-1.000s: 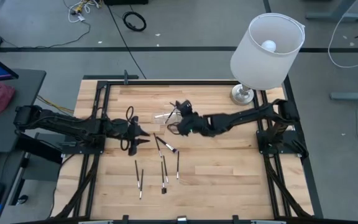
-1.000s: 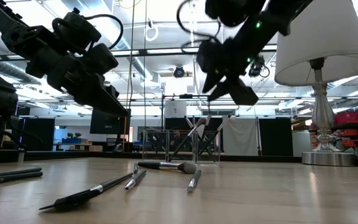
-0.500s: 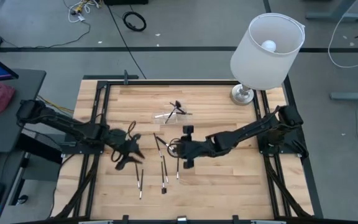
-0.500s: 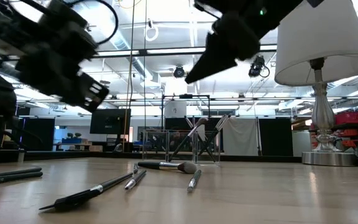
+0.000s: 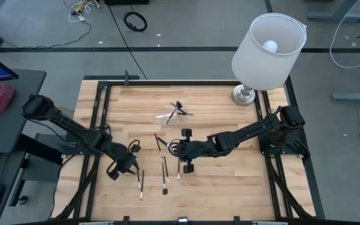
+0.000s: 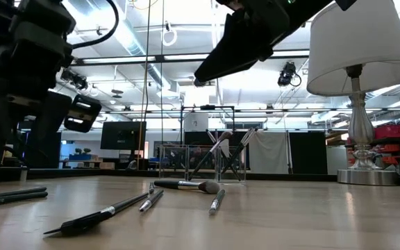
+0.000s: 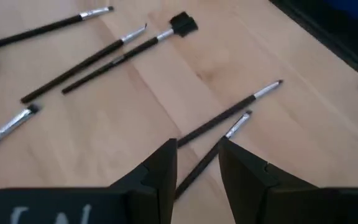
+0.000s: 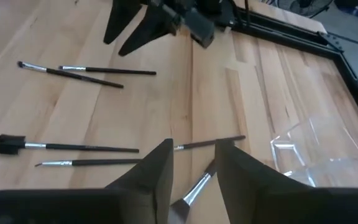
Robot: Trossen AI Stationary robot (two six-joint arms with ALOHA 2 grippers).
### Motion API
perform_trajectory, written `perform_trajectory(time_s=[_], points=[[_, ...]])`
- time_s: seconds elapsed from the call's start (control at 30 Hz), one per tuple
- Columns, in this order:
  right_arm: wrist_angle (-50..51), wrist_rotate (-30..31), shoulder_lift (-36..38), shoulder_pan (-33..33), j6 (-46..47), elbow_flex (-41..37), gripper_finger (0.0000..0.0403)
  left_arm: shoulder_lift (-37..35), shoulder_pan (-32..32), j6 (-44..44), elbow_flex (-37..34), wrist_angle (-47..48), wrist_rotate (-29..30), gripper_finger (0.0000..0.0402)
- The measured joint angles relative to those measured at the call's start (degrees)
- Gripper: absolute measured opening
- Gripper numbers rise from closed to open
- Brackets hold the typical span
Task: Put items in baskets/containers
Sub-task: Put the black eyeshadow brush into the transparent organizer
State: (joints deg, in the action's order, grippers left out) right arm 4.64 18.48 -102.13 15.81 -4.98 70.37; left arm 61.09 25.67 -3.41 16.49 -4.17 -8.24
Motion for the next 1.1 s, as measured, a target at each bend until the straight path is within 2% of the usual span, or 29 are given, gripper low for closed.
perform_trajectory(time_s=[0.13, 0.33, 0.5, 0.63, 0.87, 1.1], points=[[-1.2, 0.0, 0.0, 0.0, 0.0, 0.0, 0.0121, 5.2, 0.0, 0.1, 0.0, -1.1, -2.1, 0.0122], [-5.7, 0.0, 0.0, -0.1, 0.0, 0.0, 0.0121, 13.1, 0.0, -3.4, 0.0, -6.5, -2.1, 0.0122], [-8.4, 0.0, 0.0, -0.1, 0.0, 0.0, 0.0121, 17.9, 0.0, -2.6, 0.2, -8.1, -2.5, 0.0121], [-8.5, 0.0, 0.0, -0.1, 0.0, 0.0, 0.0121, 20.9, -0.1, -1.9, 0.4, -10.7, -2.5, 0.0102], [-8.5, 0.0, 0.0, -0.1, -0.2, 0.0, 0.0121, 23.2, -0.9, -0.4, 0.0, -17.5, 0.6, 0.0014], [-8.4, 0.0, 0.0, -0.1, -0.2, 0.0, 0.0121, 25.4, -3.6, 9.6, 0.1, -20.2, 9.0, 0.0031]])
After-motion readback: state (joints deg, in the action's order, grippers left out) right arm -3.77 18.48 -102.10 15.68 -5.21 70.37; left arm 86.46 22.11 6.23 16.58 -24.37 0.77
